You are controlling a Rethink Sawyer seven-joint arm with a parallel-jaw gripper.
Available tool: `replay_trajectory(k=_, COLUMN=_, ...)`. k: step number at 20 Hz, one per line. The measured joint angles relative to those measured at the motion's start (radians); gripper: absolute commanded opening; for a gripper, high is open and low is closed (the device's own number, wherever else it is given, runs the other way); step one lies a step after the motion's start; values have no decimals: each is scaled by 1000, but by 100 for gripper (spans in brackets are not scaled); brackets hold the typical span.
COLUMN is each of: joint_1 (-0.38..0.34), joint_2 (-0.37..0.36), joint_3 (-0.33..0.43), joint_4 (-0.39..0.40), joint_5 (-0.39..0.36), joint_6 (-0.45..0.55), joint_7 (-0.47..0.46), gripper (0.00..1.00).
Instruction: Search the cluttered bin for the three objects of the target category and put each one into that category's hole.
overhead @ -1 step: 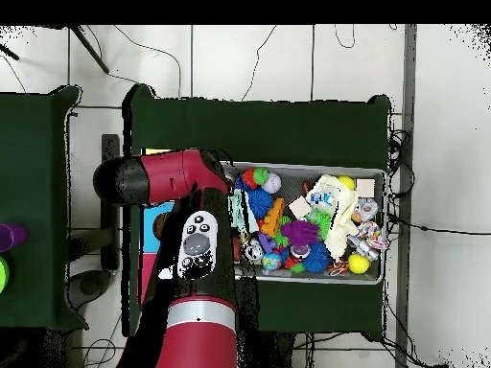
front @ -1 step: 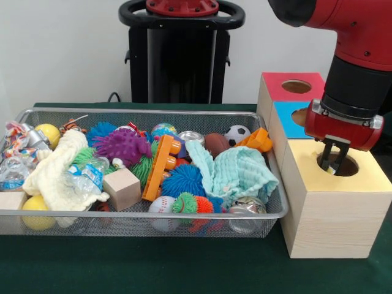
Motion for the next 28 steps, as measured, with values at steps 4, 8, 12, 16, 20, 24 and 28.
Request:
replay_trajectory(k=4, joint_1=0, joint_2=-1, joint_3=1, joint_4=2, joint_5=0, joint_6=0, joint_7=0, gripper=0)
replay_trajectory(k=8, joint_1=0, joint_2=-2, joint_3=1, joint_4=2, joint_5=0, joint_6=0, joint_7=0, gripper=0)
replay_trajectory(k=12, joint_1=0, joint_2=-2, joint_3=1, joint_4=2, joint_5=0, joint_6=2, joint_7=0, gripper=0)
replay_trajectory(k=16, joint_1=-4, joint_2=-4, joint_3=4, joint_4=0, joint_5=0, joint_6=21, joint_7=0, gripper=0)
replay_trajectory(k=20, joint_1=-12, joint_2=-4, joint_3=12, joint_4=-15, joint_5=0, joint_6=65, joint_7=0, gripper=0)
replay_trajectory(k=24, joint_1=-23, joint_2=-1, joint_3=28, joint_4=-45, joint_5=0, joint_6=140, joint_7=0, gripper=0)
replay_trajectory(k=28, joint_1=-31, joint_2=4, joint_3=40, joint_4=-76, joint_5=0, joint_6=208, joint_7=0, gripper=0)
